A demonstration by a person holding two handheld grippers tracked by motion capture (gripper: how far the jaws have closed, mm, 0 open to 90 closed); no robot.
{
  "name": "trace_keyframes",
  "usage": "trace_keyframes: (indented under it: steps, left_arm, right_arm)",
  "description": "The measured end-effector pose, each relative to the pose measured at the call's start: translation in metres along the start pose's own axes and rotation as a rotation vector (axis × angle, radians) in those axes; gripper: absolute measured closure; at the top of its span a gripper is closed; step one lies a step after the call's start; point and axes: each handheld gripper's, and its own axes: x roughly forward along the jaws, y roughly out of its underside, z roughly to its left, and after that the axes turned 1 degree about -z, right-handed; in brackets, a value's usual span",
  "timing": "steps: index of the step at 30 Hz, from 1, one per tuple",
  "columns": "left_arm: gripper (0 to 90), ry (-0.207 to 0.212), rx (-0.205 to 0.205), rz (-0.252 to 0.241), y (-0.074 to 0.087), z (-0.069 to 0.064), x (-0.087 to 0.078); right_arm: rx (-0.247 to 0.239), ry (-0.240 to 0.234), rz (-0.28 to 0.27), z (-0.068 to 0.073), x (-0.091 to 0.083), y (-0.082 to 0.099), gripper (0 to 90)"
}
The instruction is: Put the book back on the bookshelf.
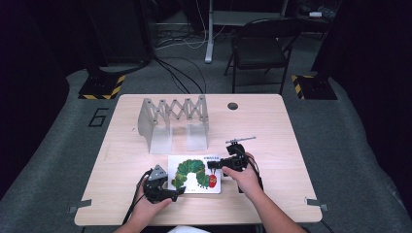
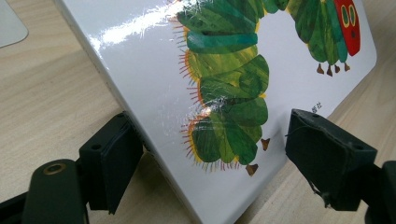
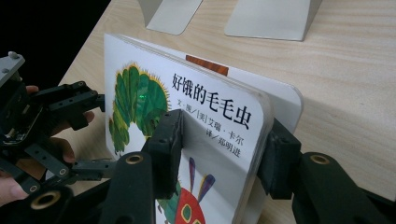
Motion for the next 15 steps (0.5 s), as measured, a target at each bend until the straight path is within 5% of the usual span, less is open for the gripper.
trace_keyframes:
  steps: [15]
  left_arm:
    - [30.7,-0.005,-0.051,0.004,-0.0047,0.0051,-0.0082]
  right_arm:
    - [-0.018,0.011,-0.011,0.0060,-0.0014,-0.0012,55.4]
